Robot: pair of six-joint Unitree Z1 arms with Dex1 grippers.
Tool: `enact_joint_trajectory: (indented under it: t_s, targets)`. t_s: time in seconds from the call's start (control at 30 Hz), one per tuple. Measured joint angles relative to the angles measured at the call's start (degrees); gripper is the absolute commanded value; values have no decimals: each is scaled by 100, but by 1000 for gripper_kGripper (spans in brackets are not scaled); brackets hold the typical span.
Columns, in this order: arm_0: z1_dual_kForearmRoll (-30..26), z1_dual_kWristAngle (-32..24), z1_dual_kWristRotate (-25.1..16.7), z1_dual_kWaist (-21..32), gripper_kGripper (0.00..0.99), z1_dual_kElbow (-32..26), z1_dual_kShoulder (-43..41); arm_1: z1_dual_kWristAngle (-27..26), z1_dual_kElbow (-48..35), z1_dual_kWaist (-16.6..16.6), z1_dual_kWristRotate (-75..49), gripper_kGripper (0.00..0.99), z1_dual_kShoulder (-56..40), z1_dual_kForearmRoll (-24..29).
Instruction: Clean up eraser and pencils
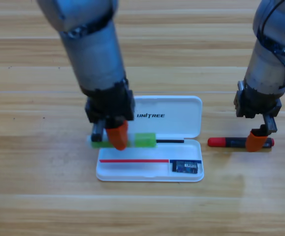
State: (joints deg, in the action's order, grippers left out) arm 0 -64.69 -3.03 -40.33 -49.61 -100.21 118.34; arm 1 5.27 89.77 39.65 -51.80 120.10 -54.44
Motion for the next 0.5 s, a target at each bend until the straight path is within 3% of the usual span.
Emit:
enact_joint_trajectory:
  t_s: [0.27,0.5]
  targets:
    - [8,0,39,-95,0,-157,310,-143,31,-190,-140,907,326,18]
    - [108,0,38,-100,0,-163,483,-359,70,-207,-317,810,510,138]
